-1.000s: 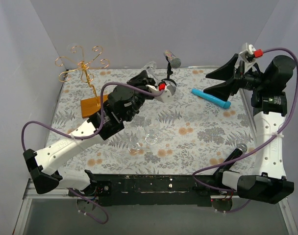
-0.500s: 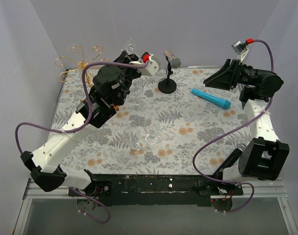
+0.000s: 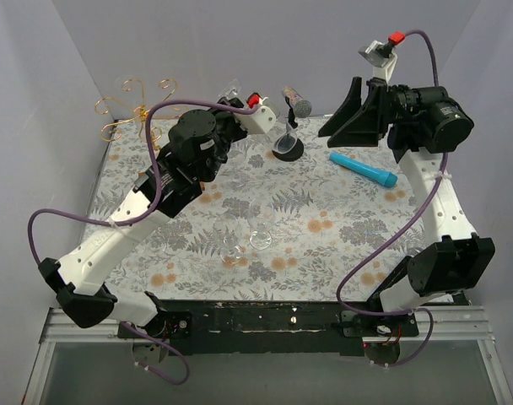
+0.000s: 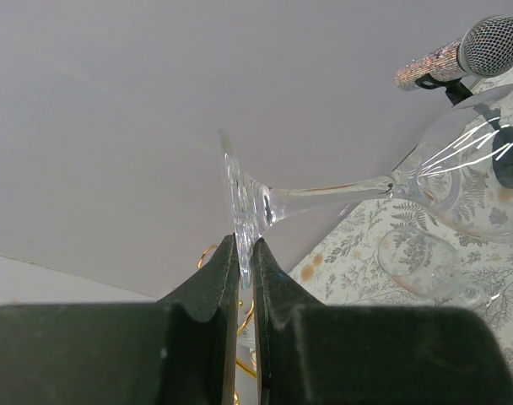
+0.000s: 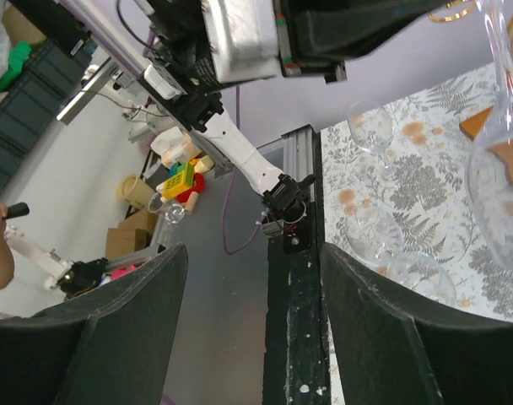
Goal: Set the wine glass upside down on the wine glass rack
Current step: Turn the wine glass upside down at the wine rack.
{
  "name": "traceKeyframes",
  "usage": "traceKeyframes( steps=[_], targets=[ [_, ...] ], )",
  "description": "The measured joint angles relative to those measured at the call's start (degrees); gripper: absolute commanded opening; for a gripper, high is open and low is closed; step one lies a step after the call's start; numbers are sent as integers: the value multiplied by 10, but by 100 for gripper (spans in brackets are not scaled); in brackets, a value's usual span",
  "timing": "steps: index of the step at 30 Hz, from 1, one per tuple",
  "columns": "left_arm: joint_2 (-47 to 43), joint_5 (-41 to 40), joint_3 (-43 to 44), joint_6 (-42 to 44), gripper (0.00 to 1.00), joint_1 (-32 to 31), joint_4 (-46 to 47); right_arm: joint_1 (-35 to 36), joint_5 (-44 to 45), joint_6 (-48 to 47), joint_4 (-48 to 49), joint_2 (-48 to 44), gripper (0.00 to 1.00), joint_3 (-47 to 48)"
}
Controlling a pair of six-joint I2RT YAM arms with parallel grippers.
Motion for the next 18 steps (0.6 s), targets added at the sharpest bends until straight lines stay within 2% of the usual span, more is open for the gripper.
traceKeyframes(
  steps=[5,12,15,18],
  targets=[
    [-23,17,-5,-22,0,0,-15,30,2,27,8,50,70,148],
    [-72,37,-41,-47,0,0,-21,31,0,9,10,51,75,189],
    [-78,43,-43,-54,0,0,-23,33,13,-105,-12,28,79,191],
    [-79,49,-43,-59,0,0,-24,42,42,-321,-195,-11,79,229]
  ],
)
